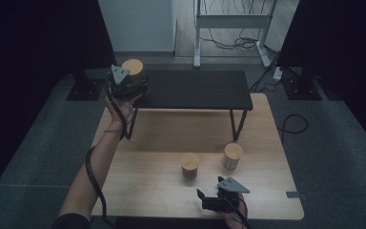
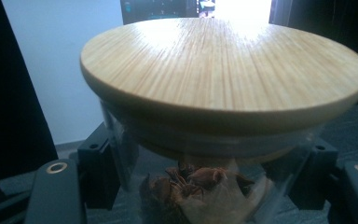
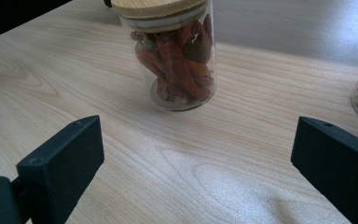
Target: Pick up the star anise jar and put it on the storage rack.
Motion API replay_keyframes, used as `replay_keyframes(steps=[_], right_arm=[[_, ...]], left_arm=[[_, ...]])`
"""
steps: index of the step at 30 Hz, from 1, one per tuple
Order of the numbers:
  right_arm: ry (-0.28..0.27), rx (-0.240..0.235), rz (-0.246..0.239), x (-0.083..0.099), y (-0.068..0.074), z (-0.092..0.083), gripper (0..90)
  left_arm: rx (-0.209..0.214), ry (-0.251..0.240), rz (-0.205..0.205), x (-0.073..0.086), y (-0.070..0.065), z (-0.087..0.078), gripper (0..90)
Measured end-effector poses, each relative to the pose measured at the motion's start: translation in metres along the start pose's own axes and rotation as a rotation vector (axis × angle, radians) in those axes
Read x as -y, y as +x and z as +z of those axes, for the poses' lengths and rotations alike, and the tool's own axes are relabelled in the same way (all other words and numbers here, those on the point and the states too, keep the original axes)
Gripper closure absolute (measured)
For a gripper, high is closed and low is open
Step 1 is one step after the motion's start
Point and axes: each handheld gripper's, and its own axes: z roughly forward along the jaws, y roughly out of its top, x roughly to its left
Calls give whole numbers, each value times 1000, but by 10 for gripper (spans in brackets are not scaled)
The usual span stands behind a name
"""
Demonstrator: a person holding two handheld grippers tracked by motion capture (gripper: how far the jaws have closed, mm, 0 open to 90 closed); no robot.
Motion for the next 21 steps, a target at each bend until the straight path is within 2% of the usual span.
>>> replay_keyframes(steps=[5, 13, 18, 21], right_arm=[[-1, 0, -3, 0, 0, 0, 19], [-4, 4, -4, 0, 1, -1, 19], [-4, 4, -3, 0, 1, -1, 19], [-3, 2, -5, 0, 1, -1, 19]], left_arm=[[-6, 2, 24, 0, -3, 2, 264], [-41, 30, 10, -3, -6, 12, 258], [-47, 33, 35, -2, -7, 12, 248], [-47, 37, 34, -3, -7, 12, 248]])
